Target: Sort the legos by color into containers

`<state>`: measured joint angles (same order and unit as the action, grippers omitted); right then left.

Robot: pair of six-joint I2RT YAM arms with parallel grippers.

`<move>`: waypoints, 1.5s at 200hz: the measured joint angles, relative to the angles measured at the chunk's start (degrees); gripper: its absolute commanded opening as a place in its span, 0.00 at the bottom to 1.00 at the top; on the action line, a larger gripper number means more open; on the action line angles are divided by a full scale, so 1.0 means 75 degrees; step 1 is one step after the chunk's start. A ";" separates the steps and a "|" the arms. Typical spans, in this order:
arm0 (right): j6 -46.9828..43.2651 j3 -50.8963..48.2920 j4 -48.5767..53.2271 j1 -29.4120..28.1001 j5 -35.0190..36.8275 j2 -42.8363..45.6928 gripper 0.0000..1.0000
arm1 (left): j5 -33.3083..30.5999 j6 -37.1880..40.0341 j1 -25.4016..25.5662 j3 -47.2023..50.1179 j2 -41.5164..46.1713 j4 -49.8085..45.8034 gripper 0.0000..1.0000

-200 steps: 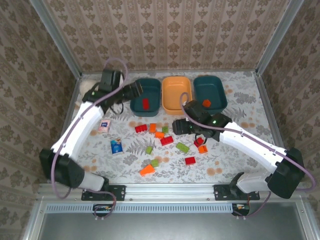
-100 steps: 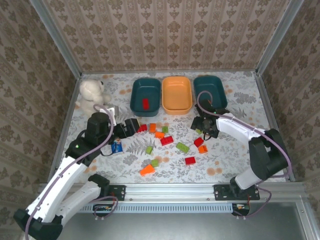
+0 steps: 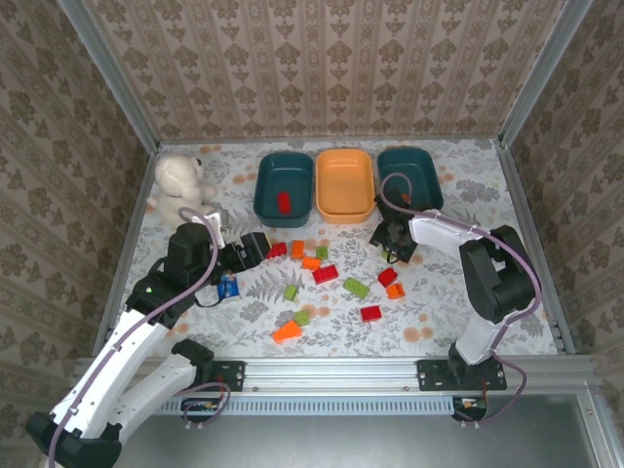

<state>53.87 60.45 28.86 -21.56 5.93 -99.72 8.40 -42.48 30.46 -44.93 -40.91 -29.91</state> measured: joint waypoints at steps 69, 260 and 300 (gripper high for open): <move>0.0455 -0.0003 0.0102 -0.0122 -0.0020 -0.0224 0.54 | 0.0061 -0.0003 0.0000 0.0000 -0.0300 0.0181 0.87; -0.1405 0.3252 0.1358 -0.1326 0.0976 0.0111 0.29 | -0.0119 -0.0149 0.0090 -0.0941 -0.1568 0.0408 0.85; -0.2060 0.5595 0.1384 -0.1105 0.0743 -0.1894 0.29 | -0.0245 -0.0154 0.0085 -0.1684 -0.2626 0.0425 0.84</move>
<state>38.41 102.41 39.24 -29.85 11.51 -113.93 6.57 -43.64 31.09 -57.56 -60.60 -26.72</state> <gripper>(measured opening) 0.324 0.846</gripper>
